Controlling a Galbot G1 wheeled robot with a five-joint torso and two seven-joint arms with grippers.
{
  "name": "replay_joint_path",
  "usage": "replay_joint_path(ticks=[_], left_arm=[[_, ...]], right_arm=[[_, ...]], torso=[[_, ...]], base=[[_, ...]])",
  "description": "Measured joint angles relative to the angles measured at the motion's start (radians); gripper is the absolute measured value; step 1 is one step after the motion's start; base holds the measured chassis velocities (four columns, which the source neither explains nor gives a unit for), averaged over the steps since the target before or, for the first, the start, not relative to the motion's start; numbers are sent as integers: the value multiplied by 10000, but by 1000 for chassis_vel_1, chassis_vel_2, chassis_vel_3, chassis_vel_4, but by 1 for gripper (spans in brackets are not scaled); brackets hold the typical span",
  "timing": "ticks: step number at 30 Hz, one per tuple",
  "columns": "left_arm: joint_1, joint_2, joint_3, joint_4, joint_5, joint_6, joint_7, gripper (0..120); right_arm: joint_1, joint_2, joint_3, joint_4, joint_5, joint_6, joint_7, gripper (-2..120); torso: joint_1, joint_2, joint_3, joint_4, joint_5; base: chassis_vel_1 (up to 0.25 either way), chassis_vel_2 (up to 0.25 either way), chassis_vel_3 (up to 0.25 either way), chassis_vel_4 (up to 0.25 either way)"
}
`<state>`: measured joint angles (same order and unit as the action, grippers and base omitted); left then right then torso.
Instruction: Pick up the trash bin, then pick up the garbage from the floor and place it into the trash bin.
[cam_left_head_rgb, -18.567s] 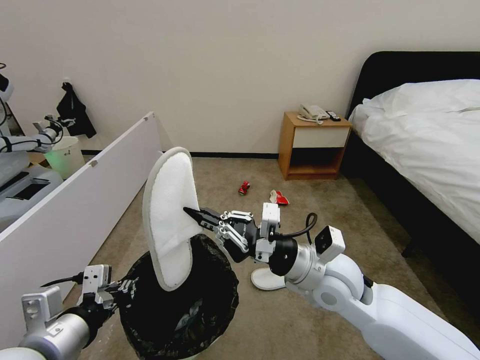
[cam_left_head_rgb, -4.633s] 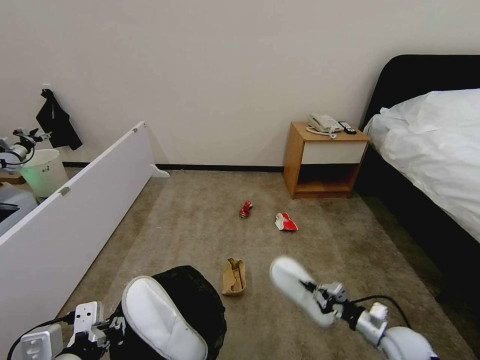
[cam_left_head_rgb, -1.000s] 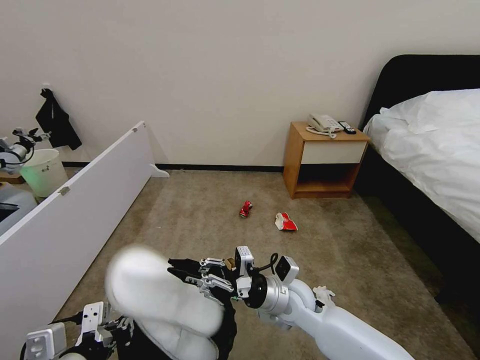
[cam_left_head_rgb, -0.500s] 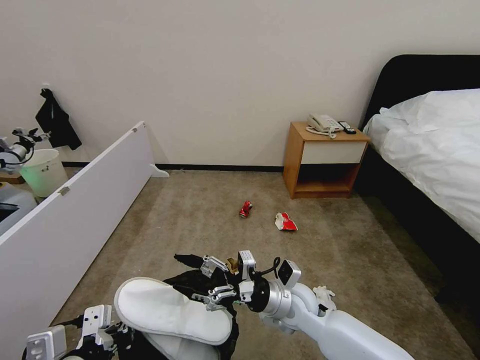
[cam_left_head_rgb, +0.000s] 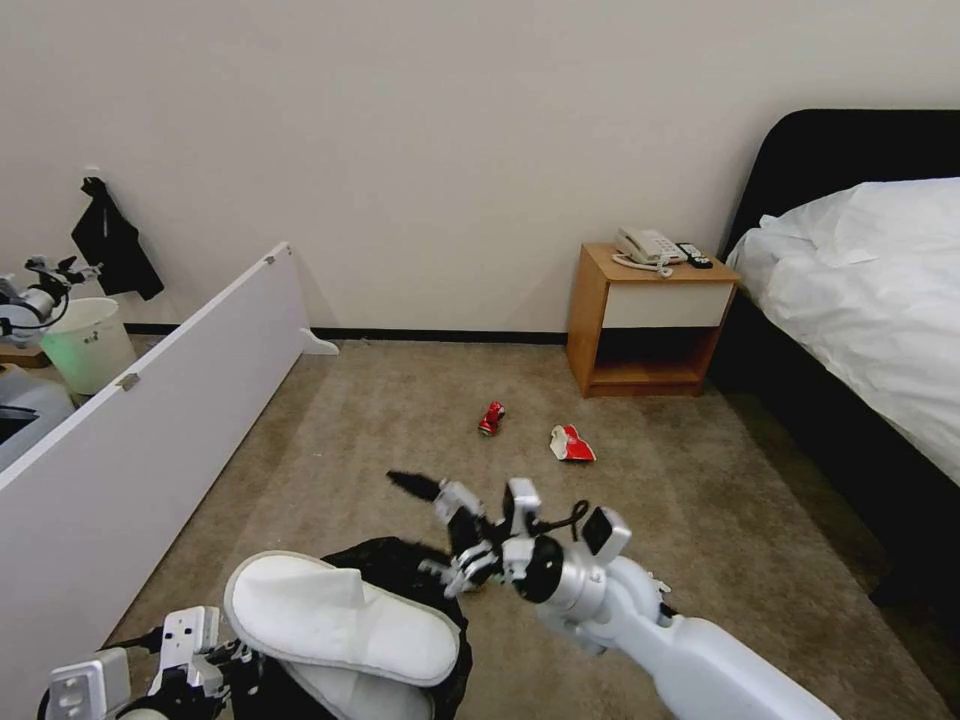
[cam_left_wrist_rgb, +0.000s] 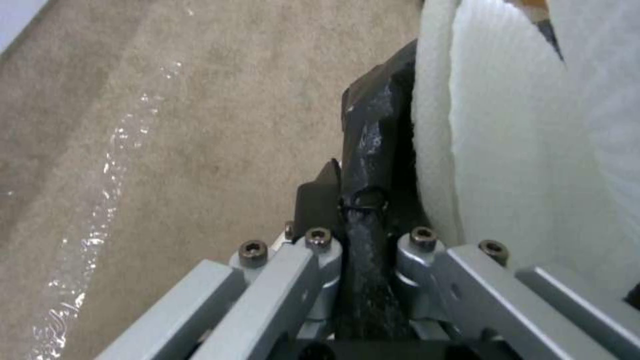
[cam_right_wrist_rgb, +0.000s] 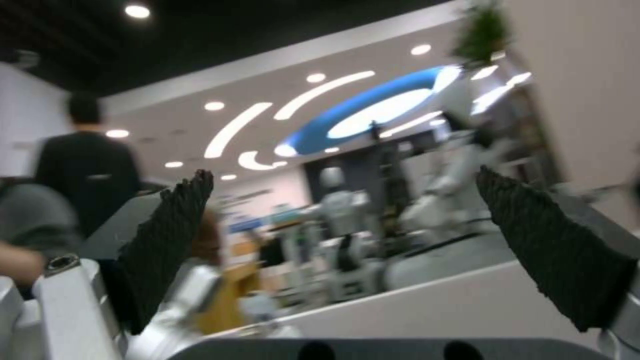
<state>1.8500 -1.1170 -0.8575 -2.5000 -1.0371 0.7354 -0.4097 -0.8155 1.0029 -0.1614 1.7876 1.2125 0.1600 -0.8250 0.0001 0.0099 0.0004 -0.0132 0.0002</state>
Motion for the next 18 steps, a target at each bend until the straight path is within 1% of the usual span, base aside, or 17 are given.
replay_joint_path(ticks=[1, 2, 3, 4, 5, 7, 8, 11, 12, 14, 15, 17, 18], left_arm=[[-43, -8, -7, 0, 29, 0, 2, 4], [-43, -8, -7, 0, 29, 0, 2, 4], [-67, -9, -7, 0, 36, 0, 3, 4], [-125, -8, -5, 0, 60, 1, 4, 4], [-125, -8, -5, 0, 60, 1, 4, 4], [-238, -10, 0, 0, 81, 0, 7, 4], [-238, -10, 0, 0, 81, 0, 7, 4], [-333, -7, -16, 0, 171, 0, 11, 4], [-333, -7, -16, 0, 171, 0, 11, 4], [-428, 9, -9, 0, 277, 0, 33, 4], [-428, 9, -9, 0, 277, 0, 33, 4], [-536, -10, 5, 0, 314, 0, 46, 4], [-536, -10, 5, 0, 314, 0, 46, 4]], right_arm=[[-430, -146, 669, 123, -138, -18, 268, 100], [-430, -146, 669, 123, -138, -18, 268, 100], [-671, -231, 1046, 193, -227, -32, 428, 100], [-1153, -414, 1776, 326, -493, -39, 735, 100], [-1153, -414, 1776, 326, -493, -39, 735, 100], [-1975, -713, 2886, 544, -1132, -39, 1171, 100], [-1975, -713, 2886, 544, -1132, -39, 1171, 100], [-3356, -1029, 4484, 865, -1960, -31, 1943, 100], [-3356, -1029, 4484, 865, -1960, -31, 1943, 100], [-4392, -1154, 5636, 1017, -2567, -84, 2607, 100], [-4392, -1154, 5636, 1017, -2567, -84, 2607, 100], [-5426, -1121, 6720, 1178, -3306, -191, 3686, 100], [-5426, -1121, 6720, 1178, -3306, -191, 3686, 100]], torso=[[0, 0, 0, -1, -1], [0, 0, 0, -1, -1], [0, 0, 0, -1, -1], [0, 0, 0, -4, 0], [0, 0, 0, -4, 0], [0, 0, 0, -2, 1], [0, 0, 0, -2, 1], [0, 0, 0, 0, 1], [0, 0, 0, 0, 1], [0, 0, -1, -1, 0], [0, 0, -1, -1, 0], [0, 0, -1, -3, 0], [0, 0, -1, -3, 0]], base=[[0, 0, 0, 0], [0, 0, 0, 0], [0, 0, 0, 0], [0, 0, 0, 0], [0, 0, 0, 0], [0, 0, 0, 0], [0, 0, 0, 0], [0, 0, 0, 0], [0, 0, 0, 0], [0, 0, 0, 0], [0, 0, 0, 0], [0, 0, 0, 0], [0, 0, 0, 0]])
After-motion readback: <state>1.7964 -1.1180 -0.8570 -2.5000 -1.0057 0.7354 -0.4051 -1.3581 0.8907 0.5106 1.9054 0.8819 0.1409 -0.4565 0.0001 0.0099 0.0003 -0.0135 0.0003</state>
